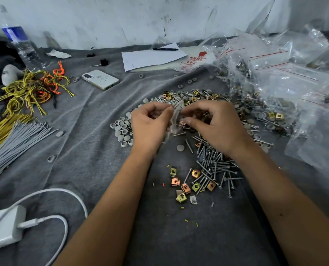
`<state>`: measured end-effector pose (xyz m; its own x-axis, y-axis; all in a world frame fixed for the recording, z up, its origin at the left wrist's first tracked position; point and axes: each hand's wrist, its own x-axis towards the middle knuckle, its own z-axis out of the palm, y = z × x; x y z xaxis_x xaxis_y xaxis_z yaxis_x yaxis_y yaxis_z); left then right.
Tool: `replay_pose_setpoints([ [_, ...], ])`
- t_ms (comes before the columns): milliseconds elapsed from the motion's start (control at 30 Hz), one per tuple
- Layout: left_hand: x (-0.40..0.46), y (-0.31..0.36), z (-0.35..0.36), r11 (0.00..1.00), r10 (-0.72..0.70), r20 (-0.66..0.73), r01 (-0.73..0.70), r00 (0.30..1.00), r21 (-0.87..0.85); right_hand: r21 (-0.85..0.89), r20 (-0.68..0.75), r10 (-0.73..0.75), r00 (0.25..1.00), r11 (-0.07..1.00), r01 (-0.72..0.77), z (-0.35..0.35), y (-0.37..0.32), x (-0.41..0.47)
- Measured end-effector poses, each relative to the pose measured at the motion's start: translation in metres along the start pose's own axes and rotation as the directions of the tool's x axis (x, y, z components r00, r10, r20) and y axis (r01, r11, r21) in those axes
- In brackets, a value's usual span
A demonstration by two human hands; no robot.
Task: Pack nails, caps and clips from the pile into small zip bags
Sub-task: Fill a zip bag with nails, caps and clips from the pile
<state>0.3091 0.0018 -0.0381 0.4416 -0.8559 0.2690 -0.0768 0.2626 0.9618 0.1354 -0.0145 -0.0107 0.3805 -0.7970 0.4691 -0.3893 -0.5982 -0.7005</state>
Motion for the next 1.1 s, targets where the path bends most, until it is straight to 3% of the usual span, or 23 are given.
replay_pose_setpoints([
  [67,0.002,0.000,-0.002,0.997,-0.029,-0.070,0.024,0.997,-0.066,-0.048,-0.021,-0.028,0.999,0.998,0.027,-0.002,-0.001,0.000],
  [100,0.004,0.001,-0.002,0.993,-0.049,-0.097,0.039,0.994,-0.108,-0.117,0.035,-0.041,0.999,0.992,0.045,-0.003,-0.001,0.001],
  [233,0.006,0.002,-0.003,0.972,-0.103,-0.155,0.067,0.983,-0.224,-0.354,0.415,0.066,0.907,0.930,0.094,0.003,0.003,-0.001],
  [533,0.002,-0.004,-0.001,0.997,-0.047,-0.112,0.039,0.993,-0.073,-0.210,0.430,-0.017,0.903,0.971,0.118,0.006,0.006,-0.002],
  [700,0.003,-0.005,-0.002,0.995,-0.067,-0.119,0.057,0.991,-0.082,-0.211,0.565,-0.030,0.824,0.961,0.179,0.011,0.005,-0.002],
  [867,0.002,-0.004,-0.001,0.998,-0.041,-0.090,0.037,0.995,-0.042,-0.148,0.471,-0.054,0.880,0.979,0.140,0.008,0.003,-0.001],
  [1000,-0.001,-0.002,0.001,0.995,0.029,-0.014,-0.028,0.999,0.095,0.002,0.239,-0.092,0.967,0.996,0.094,0.002,0.000,0.001],
  [1100,-0.004,-0.001,0.004,0.988,0.037,0.064,-0.046,0.997,0.146,-0.071,0.085,-0.141,0.986,0.986,0.148,0.000,0.000,0.002],
])
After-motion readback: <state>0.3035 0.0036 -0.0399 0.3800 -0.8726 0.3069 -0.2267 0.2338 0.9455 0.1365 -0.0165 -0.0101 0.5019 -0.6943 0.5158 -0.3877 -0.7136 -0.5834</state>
